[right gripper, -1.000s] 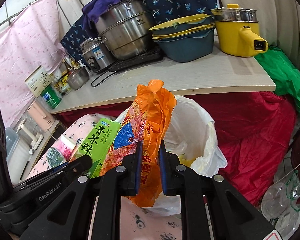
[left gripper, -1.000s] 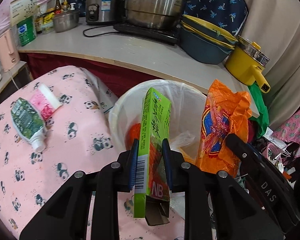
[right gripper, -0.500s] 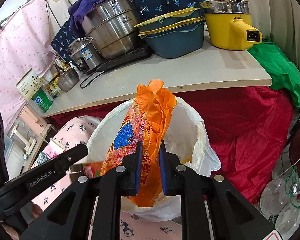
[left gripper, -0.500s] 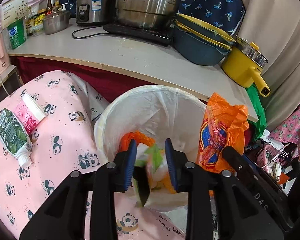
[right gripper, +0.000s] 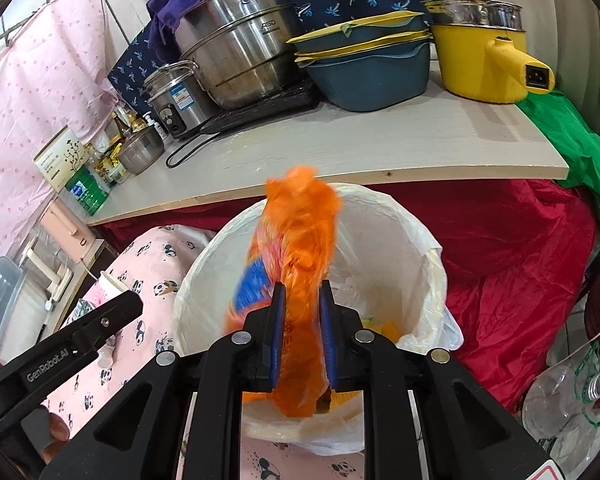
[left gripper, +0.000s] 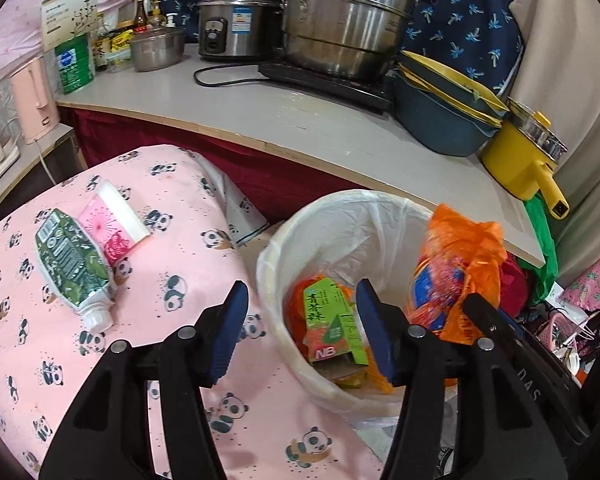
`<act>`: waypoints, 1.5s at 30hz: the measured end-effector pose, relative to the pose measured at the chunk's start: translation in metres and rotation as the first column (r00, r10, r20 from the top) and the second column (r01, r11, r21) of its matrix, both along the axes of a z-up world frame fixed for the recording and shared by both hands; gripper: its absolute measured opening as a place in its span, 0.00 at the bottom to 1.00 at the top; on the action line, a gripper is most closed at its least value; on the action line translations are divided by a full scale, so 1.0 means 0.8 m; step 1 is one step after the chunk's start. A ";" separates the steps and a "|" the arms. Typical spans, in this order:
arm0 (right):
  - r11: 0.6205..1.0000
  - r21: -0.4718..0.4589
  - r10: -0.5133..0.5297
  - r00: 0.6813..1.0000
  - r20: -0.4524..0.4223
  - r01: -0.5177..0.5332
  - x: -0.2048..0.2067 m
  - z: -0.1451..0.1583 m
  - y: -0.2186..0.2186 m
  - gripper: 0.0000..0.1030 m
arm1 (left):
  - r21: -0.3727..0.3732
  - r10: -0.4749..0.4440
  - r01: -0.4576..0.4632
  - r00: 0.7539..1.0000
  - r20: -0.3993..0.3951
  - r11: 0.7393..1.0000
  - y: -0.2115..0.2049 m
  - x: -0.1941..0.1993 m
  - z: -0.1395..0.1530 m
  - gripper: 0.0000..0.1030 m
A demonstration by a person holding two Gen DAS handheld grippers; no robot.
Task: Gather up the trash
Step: 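Open the left tool to drop the green carton while the right tool releases the orange bag, then move both open tools back over the squeeze pouch and pink cup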
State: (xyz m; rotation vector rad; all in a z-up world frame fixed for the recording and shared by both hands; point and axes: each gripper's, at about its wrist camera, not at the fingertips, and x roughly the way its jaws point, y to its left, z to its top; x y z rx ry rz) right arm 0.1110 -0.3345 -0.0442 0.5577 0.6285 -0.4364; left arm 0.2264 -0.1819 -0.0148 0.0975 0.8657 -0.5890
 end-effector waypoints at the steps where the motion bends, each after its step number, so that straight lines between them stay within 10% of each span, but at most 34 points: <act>1: 1.000 -0.010 -0.001 1.000 -0.003 0.001 0.004 0.000 0.001 0.17 | 0.002 0.008 -0.008 1.000 0.003 1.000 0.004 0.001 0.000 0.55; 31: 0.982 -0.069 0.175 0.985 0.000 -0.174 0.052 0.030 0.114 0.35 | -0.008 0.254 -0.254 0.967 0.005 0.967 0.135 0.023 0.003 0.69; 45: 0.943 -0.087 0.319 0.947 -0.041 -0.321 0.082 0.029 0.200 0.38 | 0.021 0.439 -0.438 0.898 -0.024 0.898 0.242 0.038 -0.012 0.78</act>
